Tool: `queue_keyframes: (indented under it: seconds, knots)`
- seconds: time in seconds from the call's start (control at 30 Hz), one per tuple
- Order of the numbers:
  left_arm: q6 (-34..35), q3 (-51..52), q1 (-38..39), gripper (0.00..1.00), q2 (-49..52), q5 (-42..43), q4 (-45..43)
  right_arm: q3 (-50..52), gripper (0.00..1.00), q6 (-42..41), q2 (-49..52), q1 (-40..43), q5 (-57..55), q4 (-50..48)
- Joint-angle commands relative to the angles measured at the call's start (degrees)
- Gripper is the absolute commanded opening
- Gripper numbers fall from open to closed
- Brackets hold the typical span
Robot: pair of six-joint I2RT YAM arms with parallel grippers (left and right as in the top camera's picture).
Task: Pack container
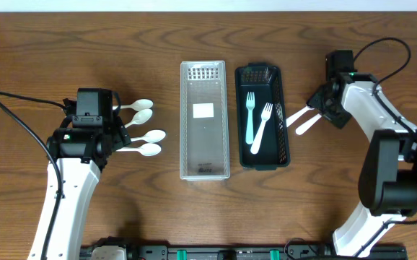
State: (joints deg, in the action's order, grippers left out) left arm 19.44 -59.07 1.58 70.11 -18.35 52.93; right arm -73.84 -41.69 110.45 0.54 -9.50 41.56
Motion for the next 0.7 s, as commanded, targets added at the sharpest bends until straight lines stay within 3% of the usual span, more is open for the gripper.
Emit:
queue_keyframes:
  seconds: [0.0,0.23,0.33,0.43,0.53,0.57,0.67]
  knots:
    - [-0.3,-0.9,-0.3,0.98,0.3,-0.3,0.2,0.0,0.68,-1.4,1.6,0.3,1.1,-0.5]
    - [-0.3,-0.9,-0.3,0.98,0.3,-0.3,0.2,0.2,0.56,-1.4,4.2,0.3,0.7,1.0]
    - [-0.3,-0.9,-0.3,0.98,0.3,-0.3,0.2,0.2,0.40,-1.4,4.8,0.3,0.7,1.6]
    - [-0.3,-0.9,-0.3,0.98,0.3,-0.3,0.2,0.5,0.34,-1.3,5.0,0.2,0.2,2.2]
    - [-0.3,-0.9,-0.3,0.98,0.3,-0.3,0.2,0.6,0.06,-1.4,5.0,0.2,-2.3,4.2]
    - [-0.3,-0.9,-0.3,0.98,0.3,-0.3,0.2,0.6,0.01,-1.3,4.9,0.2,-3.2,4.9]
    - [-0.3,-0.9,-0.3,0.98,0.3,-0.3,0.2,0.5,0.01,-1.1,3.8,0.2,-5.9,6.8]
